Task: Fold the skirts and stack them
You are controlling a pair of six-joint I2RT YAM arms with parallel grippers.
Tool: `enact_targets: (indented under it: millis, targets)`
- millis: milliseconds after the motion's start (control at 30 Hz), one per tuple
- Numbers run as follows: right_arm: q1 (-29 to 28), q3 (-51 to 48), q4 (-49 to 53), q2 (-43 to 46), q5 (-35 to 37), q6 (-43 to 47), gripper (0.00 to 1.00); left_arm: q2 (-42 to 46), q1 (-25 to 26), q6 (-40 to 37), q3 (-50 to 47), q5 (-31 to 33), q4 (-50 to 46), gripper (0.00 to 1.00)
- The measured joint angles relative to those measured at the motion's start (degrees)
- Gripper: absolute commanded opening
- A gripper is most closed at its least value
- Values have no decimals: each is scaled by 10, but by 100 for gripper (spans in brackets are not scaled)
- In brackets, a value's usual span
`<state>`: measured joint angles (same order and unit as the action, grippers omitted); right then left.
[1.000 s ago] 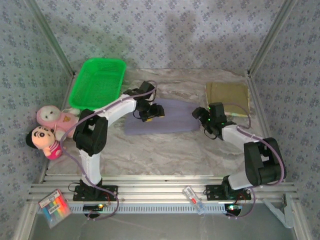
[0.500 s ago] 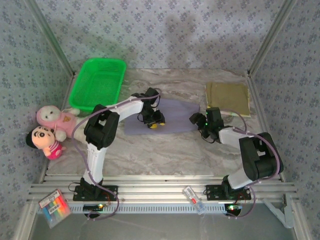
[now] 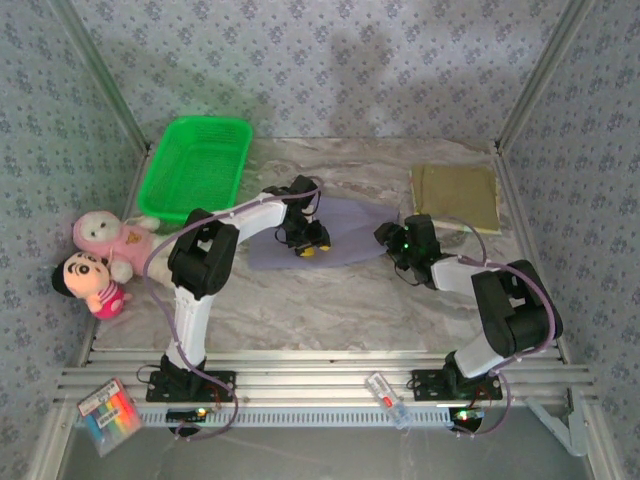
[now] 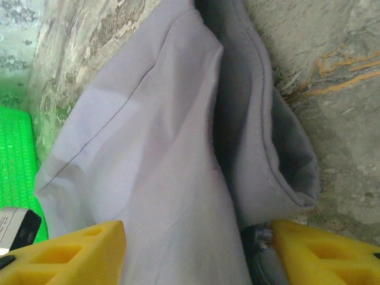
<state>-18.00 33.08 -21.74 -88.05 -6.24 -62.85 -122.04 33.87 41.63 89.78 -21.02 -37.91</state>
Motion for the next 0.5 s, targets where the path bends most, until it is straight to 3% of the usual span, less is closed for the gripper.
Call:
enact_targets:
  millis: [100,200,300,367,500]
  targets:
    - [-3,-19,-19,0,25,-20,45,0,0,0,-1,0,1,44]
    - [-4,-44,-38,-1,48,-46,22,0,0,0,-1,-1,2,44]
    - [-5,-69,-62,-1,66,-71,6,1,-1,0,-1,-5,2,45]
    - [-7,-80,-72,-1,71,-81,0,2,-2,0,-1,-7,2,48]
    - [-1,-86,-84,-1,71,-81,0,26,-9,4,-19,0,3,53]
